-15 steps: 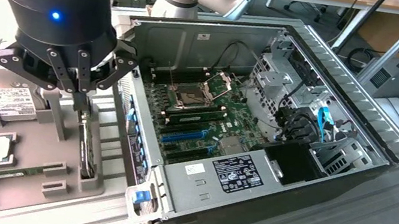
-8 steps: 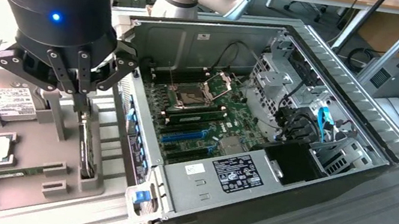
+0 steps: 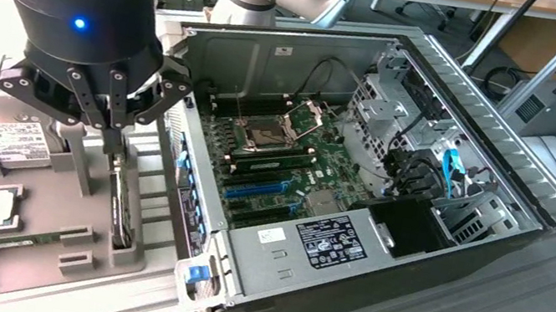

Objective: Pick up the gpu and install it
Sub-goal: 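Reach for the gpu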

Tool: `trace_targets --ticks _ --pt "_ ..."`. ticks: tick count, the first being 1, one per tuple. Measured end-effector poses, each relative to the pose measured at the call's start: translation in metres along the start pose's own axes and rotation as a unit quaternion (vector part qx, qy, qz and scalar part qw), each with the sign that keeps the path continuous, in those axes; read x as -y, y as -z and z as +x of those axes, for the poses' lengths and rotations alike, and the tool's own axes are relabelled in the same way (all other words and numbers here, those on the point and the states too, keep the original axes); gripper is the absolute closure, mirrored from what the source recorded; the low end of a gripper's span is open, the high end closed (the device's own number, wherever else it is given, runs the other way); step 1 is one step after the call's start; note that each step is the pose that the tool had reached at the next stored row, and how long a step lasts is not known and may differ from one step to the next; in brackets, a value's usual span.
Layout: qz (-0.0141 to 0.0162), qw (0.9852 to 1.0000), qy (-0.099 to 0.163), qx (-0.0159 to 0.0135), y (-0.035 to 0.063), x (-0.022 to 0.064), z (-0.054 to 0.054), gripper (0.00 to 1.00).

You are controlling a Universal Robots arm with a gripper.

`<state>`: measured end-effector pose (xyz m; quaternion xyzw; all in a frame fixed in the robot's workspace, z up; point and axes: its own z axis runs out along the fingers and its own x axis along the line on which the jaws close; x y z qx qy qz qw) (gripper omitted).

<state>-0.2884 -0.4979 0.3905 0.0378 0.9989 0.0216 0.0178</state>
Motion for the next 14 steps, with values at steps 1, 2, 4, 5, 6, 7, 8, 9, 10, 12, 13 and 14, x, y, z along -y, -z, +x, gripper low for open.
trace_targets --ticks 1,2,4,5,6,7,8,9,10,12,13,14 --pt "0.0 1.0 0.0 0.0 -0.0001 -0.0005 0.0 0.89" --pt "0.0 1.0 0.0 0.0 -0.0002 -0.0006 0.0 0.89" --pt "0.0 1.0 0.0 0.0 -0.0001 -0.0008 0.0001 0.89" --pt "0.0 1.0 0.0 -0.0001 -0.0001 -0.0008 0.0001 0.89" --pt "0.0 1.0 0.0 -0.0001 -0.0002 -0.0008 0.0001 0.89" --pt "0.0 1.0 0.0 0.0 -0.0001 -0.0008 0.0 0.89" --pt "0.0 1.0 0.0 0.0 -0.0002 -0.0008 0.0 0.89" --pt "0.0 1.0 0.0 -0.0001 -0.0001 -0.0008 0.0 0.89" --pt "0.0 1.0 0.0 0.0 -0.0002 -0.0008 0.0 0.89" --pt "0.0 1.0 0.0 -0.0001 -0.0002 -0.0008 0.0 0.89" --pt "0.0 1.0 0.0 0.0 -0.0002 -0.0008 0.0 0.89" --pt "0.0 1.0 0.0 0.0 -0.0002 -0.0008 0.0 0.89"
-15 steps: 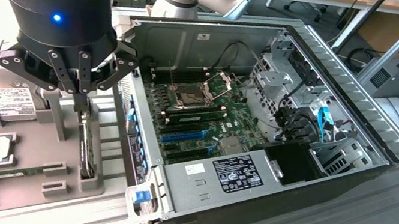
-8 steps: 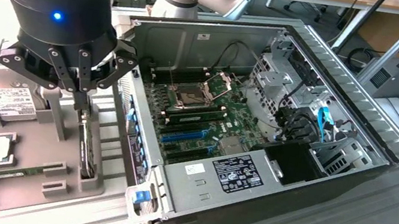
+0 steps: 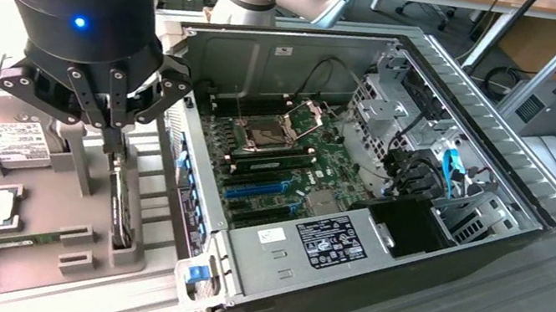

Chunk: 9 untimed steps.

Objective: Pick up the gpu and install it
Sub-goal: 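Pick up the gpu and move the gpu toward the slot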

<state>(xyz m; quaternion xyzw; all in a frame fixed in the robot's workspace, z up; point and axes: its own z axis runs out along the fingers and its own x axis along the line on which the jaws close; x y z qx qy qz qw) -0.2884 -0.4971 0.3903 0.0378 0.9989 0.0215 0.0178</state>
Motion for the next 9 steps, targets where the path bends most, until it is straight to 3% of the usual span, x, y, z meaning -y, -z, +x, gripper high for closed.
trace_targets --ticks 2,3,6,9 --pt "0.0 1.0 0.0 0.0 0.0 0.0 0.0 0.89" --pt "0.0 1.0 0.0 0.0 -0.0004 0.0 0.0 0.58" --pt "0.0 1.0 0.0 -0.0003 -0.0267 0.0012 0.001 0.58" --pt "0.0 1.0 0.0 -0.0003 -0.0336 0.0015 0.001 0.58"
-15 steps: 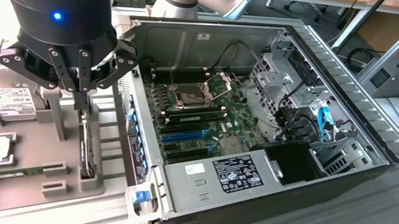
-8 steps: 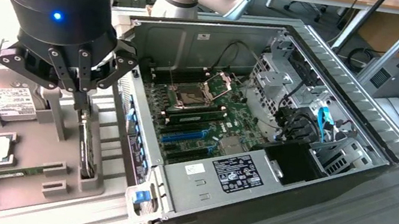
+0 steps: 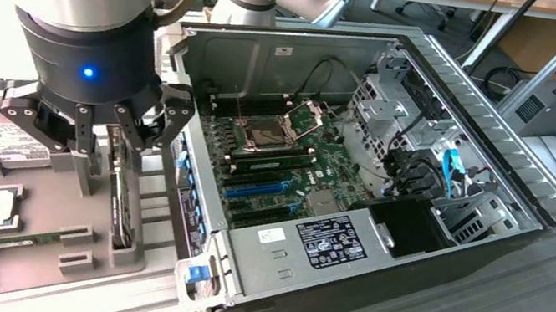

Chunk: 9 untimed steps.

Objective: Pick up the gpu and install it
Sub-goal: 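Pick up the gpu and move the gpu toward the slot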

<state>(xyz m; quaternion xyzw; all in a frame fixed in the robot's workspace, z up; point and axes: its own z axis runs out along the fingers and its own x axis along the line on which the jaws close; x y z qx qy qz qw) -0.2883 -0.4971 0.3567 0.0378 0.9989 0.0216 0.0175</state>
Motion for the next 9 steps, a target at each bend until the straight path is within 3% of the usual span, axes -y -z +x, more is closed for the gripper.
trace_targets --ticks 9 --pt "0.0001 1.0 0.0 0.0 -0.0086 0.0004 0.0003 0.58"
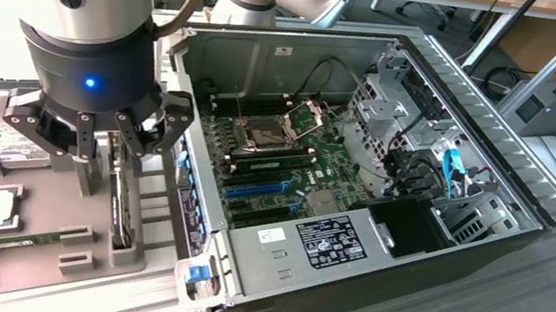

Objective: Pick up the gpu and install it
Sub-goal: 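Pick up the gpu and move the gpu toward the slot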

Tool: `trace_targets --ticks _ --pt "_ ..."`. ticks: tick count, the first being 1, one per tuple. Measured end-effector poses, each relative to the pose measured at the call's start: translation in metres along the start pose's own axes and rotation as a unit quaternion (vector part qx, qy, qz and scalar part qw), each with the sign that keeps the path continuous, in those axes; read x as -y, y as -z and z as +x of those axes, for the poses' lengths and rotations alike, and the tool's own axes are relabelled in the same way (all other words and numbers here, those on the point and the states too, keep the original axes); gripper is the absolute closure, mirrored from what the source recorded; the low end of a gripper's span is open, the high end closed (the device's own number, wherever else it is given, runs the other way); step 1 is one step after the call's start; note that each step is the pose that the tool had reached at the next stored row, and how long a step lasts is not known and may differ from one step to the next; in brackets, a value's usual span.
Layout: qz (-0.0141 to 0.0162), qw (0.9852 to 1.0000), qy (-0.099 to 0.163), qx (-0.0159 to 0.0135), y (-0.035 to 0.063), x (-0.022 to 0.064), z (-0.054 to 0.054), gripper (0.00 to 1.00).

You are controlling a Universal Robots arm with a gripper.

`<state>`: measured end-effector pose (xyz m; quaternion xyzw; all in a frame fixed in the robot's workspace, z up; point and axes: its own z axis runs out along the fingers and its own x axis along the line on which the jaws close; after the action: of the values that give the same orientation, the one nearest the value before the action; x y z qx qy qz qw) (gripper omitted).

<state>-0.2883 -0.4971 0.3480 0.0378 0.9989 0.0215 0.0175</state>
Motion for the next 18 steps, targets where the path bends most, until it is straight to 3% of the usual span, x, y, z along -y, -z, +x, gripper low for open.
trace_targets --ticks 18 --pt "0.0 1.0 0.0 0.0 -0.0119 0.0005 0.0 0.58"
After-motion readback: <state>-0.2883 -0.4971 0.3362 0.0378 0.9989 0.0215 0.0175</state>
